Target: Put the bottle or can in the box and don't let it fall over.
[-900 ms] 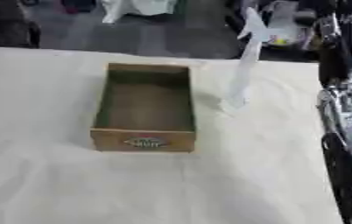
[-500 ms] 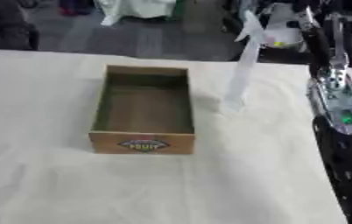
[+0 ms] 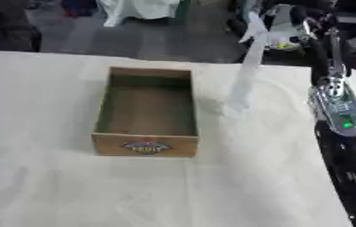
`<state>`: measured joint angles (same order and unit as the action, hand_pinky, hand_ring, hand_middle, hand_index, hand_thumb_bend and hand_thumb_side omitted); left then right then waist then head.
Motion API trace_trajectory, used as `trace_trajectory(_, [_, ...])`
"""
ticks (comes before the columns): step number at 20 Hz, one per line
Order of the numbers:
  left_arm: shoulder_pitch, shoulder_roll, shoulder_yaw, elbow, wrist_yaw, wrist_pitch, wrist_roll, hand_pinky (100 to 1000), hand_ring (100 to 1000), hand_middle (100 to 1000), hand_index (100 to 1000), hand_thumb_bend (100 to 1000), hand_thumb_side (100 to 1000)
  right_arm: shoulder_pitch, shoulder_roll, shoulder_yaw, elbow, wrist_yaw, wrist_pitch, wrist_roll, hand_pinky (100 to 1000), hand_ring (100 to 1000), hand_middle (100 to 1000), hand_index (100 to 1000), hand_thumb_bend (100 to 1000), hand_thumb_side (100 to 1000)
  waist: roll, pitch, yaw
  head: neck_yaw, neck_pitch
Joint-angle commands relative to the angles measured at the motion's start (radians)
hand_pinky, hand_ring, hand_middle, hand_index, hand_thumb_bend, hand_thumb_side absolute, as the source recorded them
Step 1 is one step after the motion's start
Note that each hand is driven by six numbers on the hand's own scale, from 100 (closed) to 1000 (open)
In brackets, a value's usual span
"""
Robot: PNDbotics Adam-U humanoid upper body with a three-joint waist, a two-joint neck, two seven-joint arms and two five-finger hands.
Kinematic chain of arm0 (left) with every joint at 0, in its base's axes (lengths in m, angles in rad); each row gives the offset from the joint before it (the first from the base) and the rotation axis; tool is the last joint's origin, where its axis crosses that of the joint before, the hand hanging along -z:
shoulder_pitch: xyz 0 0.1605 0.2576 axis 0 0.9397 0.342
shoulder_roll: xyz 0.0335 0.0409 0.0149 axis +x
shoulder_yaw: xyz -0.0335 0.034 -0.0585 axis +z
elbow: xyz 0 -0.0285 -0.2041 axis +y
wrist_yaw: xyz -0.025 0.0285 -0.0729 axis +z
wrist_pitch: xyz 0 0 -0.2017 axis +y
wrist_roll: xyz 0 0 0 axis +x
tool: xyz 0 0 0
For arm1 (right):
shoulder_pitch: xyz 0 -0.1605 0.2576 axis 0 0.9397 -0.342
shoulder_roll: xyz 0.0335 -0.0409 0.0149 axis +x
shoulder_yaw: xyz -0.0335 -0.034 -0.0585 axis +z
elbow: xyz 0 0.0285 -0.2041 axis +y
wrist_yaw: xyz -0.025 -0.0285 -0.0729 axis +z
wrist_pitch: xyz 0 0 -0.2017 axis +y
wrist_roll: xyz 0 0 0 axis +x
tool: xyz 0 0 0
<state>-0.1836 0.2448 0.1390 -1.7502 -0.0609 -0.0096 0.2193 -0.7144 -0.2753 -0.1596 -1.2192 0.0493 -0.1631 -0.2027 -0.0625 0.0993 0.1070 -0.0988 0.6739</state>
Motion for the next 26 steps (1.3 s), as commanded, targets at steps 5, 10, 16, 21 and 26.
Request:
trace_trajectory(5, [-0.009,0.008,-0.005,-0.013,0.001,-0.003,-0.01,733,781,684,842,498,750,-0.072,-0.061,0.003,0.191,0.019,0.007,0.023,648,791,845,1000,652,582,0.008,-0.008,0.013,-0.028,-0.021])
trace_trajectory(10, [-0.01,0.009,-0.005,-0.014,0.0,-0.003,-0.012,733,781,684,842,498,750,-0.098,-0.065,-0.001,0.295,0.04,-0.006,0.033,662,815,864,1000,662,572,0.009,-0.004,0.021,-0.035,-0.023])
trace_trajectory(16, [-0.011,0.008,-0.006,-0.013,-0.001,-0.003,-0.014,734,781,684,843,498,751,-0.105,-0.066,0.007,0.331,0.073,-0.017,0.06,698,846,882,1000,683,563,0.009,-0.002,0.026,-0.039,-0.026])
trace_trajectory(21, [-0.012,0.01,-0.004,-0.015,0.0,-0.003,-0.014,734,780,683,843,499,751,-0.109,-0.07,0.009,0.338,0.12,-0.024,0.062,733,878,906,1000,704,558,0.009,-0.002,0.034,-0.043,-0.03])
trace_trajectory(26, [-0.017,0.011,-0.007,-0.016,0.0,-0.004,-0.018,734,780,683,843,499,751,-0.125,-0.078,0.014,0.337,0.16,-0.026,0.081,740,880,908,1000,716,546,0.006,0.001,0.046,-0.052,-0.038])
